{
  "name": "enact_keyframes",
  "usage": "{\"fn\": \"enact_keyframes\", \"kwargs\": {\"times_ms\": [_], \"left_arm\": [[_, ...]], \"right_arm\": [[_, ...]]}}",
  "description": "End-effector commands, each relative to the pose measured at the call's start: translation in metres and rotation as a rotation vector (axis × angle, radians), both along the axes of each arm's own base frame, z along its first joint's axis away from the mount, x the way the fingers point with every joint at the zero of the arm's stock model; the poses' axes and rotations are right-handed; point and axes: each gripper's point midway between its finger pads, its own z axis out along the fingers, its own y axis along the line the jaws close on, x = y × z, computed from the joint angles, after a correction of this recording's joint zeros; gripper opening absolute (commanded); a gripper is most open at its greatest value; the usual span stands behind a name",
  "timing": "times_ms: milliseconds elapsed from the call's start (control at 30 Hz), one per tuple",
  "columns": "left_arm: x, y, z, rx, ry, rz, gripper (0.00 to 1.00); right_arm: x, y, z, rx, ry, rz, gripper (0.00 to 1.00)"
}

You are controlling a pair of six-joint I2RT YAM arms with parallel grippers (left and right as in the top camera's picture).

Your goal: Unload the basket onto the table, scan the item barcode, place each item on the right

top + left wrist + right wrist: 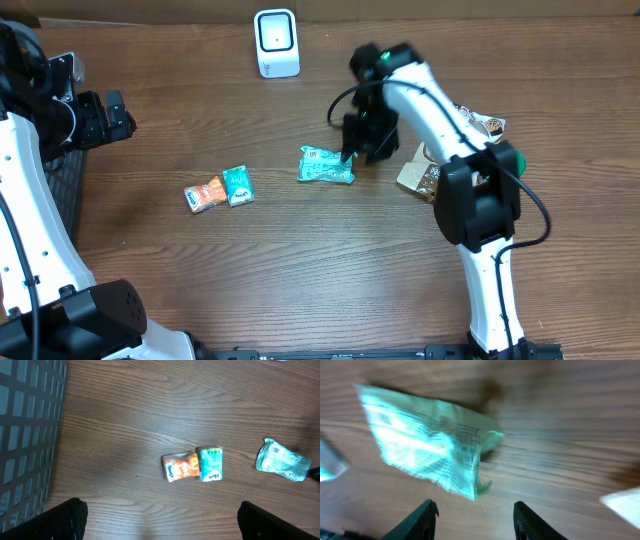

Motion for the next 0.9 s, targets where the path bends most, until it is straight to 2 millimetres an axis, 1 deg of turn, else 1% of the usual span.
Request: {"fn": "enact_keyframes", "kwargs": {"times_ms": [0,67,133,233,367,433,533,600,667,733,800,833,867], "left_arm": [[0.001,0.001,0.0,0.007,-0.004,-0.017,1.0],[0.001,0.001,0.0,0.007,-0.005,-0.017,1.0],[0.001,0.001,0.0,0.007,-0.005,-0.017,1.0],[0.001,0.001,0.0,0.006,-0.005,-0.017,1.0],[0.001,0.001,0.0,0.007,-0.005,-0.017,1.0],[0.001,0.001,0.0,0.007,-0.005,-0.017,1.0],[0.001,0.001,0.0,0.007,-0.004,-0.017,0.99],[0.001,0.001,0.0,0.007,-0.005,-0.017,1.0],[0.001,0.001,0.0,0.007,-0.005,-0.018,0.99],[0.001,0.001,0.0,0.007,-0.004,-0.017,0.99],[0.001,0.001,0.0,0.007,-0.005,-0.017,1.0],[0.001,0.001,0.0,0.007,-0.005,-0.017,0.99],[0.001,0.001,0.0,0.007,-0.005,-0.017,0.99]], "right_arm": [[0.03,-0.017,0.06,0.055,-0.176,0.055,0.48],[0.034,-0.025,0.079,0.061,-0.2,0.04,0.51],[0.037,-0.031,0.094,0.068,-0.221,0.022,0.53],[0.037,-0.029,0.112,0.132,-0.247,0.015,0.56],[0.034,-0.029,0.128,0.159,-0.278,0.018,0.56],[0.032,-0.03,0.14,0.166,-0.306,0.02,0.56],[0.025,-0.032,0.167,0.175,-0.369,0.023,0.52],[0.021,-0.038,0.184,0.154,-0.421,0.025,0.53],[0.018,-0.042,0.195,0.14,-0.452,0.013,0.54],[0.017,-0.042,0.198,0.144,-0.453,0.0,0.55],[0.016,-0.041,0.189,0.136,-0.425,-0.002,0.56],[0.015,-0.042,0.181,0.129,-0.405,-0.003,0.6],[0.016,-0.042,0.174,0.121,-0.39,-0.003,0.69]]}}
